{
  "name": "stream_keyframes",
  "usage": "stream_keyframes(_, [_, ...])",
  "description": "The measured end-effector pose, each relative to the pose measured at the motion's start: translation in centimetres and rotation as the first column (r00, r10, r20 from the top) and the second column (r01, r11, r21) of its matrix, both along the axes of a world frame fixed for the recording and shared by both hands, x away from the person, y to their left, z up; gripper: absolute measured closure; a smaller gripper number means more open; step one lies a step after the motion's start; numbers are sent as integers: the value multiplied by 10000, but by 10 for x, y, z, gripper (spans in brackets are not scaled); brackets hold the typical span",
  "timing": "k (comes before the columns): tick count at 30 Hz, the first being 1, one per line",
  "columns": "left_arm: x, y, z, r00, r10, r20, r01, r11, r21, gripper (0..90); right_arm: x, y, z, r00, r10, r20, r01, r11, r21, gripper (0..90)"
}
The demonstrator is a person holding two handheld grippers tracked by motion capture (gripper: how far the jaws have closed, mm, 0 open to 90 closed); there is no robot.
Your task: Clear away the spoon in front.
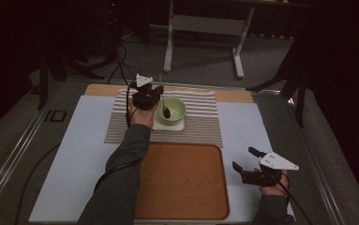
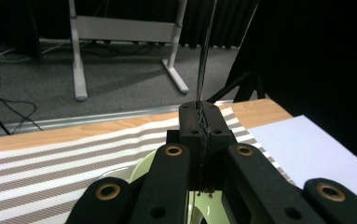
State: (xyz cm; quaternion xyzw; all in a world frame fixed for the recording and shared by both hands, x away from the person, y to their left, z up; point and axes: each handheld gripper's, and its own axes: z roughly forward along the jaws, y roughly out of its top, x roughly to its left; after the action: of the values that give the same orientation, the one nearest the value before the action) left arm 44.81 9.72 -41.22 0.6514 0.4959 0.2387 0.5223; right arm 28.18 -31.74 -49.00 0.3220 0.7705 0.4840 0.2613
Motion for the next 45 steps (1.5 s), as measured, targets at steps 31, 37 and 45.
stream_keyframes(31, [-62, 29, 5, 9992, -264, -288, 275, 9989, 376, 900, -1, 2, 1, 10000, 60, 27, -60, 10000, -39, 135])
stream_keyframes(37, [-71, 33, 2, 9984, -328, -461, 344, 9988, 336, 900, -1, 2, 1, 10000, 45, 22, -45, 10000, -50, 135])
stream_keyframes(45, [-81, 34, -4, 9961, -520, -712, 540, 9982, 266, 900, -1, 2, 1, 10000, 61, 34, -61, 10000, -62, 135])
